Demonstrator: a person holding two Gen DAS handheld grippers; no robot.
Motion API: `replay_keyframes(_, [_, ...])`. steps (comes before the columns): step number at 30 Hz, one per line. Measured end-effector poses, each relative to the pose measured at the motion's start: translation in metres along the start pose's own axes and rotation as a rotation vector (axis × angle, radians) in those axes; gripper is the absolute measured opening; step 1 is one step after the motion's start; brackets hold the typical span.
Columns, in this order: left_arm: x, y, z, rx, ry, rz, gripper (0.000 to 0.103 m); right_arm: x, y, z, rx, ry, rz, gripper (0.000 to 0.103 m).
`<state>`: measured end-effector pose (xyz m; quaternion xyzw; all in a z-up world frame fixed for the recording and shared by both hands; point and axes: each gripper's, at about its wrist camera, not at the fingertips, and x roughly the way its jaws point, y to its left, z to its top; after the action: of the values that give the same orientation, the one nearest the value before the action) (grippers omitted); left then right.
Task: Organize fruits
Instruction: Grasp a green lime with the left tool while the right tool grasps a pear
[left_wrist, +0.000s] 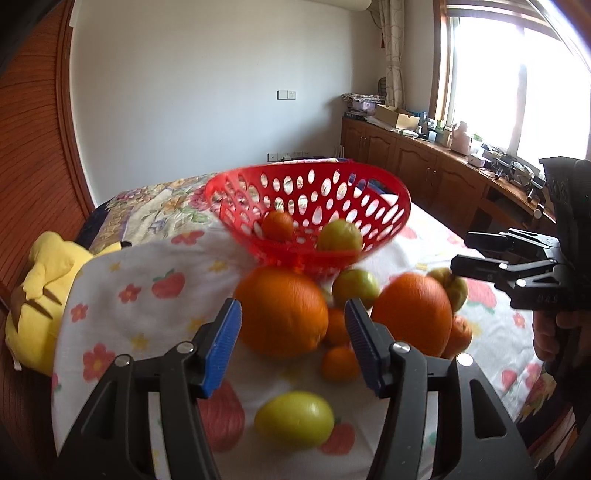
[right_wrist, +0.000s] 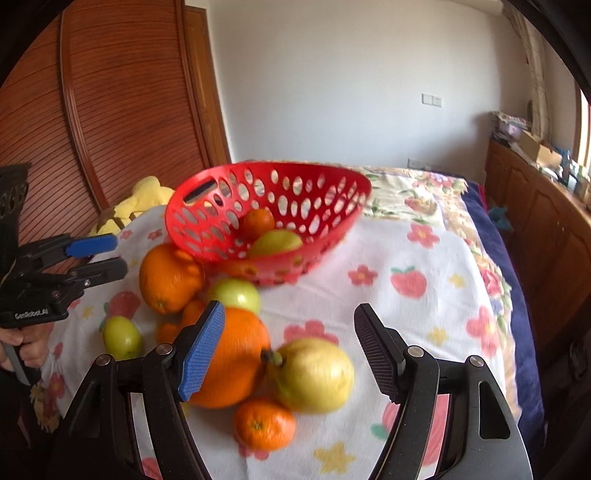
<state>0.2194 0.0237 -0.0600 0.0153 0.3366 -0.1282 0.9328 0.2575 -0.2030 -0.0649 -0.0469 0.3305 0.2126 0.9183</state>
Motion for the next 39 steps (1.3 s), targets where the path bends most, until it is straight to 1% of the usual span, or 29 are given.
replay_keyframes(4, [-0.001,0.005,-0.018,-0.025,0.0,-0.001,0.059,0.0,-0.002,-0.013,0.016,0.002,-0.029,0.074])
replay_keyframes(7, [0.0,0.008,-0.033,-0.064,0.016,-0.013,0.059,0.001,-0.005,-0.017,0.034,0.014,-0.034,0.074])
replay_keyframes(11, [0.003,0.011,-0.044,-0.081,0.033,-0.011,0.059,0.003,-0.005,-0.022,0.038,0.023,-0.047,0.074])
replay_keyframes(15, [0.005,0.009,-0.054,-0.083,0.043,-0.011,0.059,0.0,-0.005,-0.026,0.063,0.017,-0.031,0.074])
replay_keyframes(18, [0.008,0.007,-0.06,-0.077,0.053,-0.005,0.059,-0.001,0.001,-0.024,0.058,0.013,-0.019,0.074])
replay_keyframes(20, [0.01,0.008,-0.062,-0.08,0.055,-0.014,0.059,0.0,0.006,-0.024,0.042,0.012,-0.018,0.074])
replay_keyframes(22, [0.011,0.008,-0.062,-0.081,0.055,-0.02,0.059,0.002,0.009,-0.024,0.021,0.008,-0.04,0.074])
replay_keyframes(27, [0.012,0.005,-0.063,-0.06,0.049,-0.022,0.059,0.01,0.0,-0.029,0.039,0.027,-0.064,0.074])
replay_keyframes(35, [0.016,0.0,-0.066,-0.065,0.067,-0.048,0.059,0.022,-0.012,-0.035,0.059,0.067,-0.044,0.074])
replay_keyframes(39, [0.02,-0.003,-0.068,-0.059,0.088,-0.029,0.059,0.024,-0.016,-0.034,0.065,0.077,-0.014,0.074])
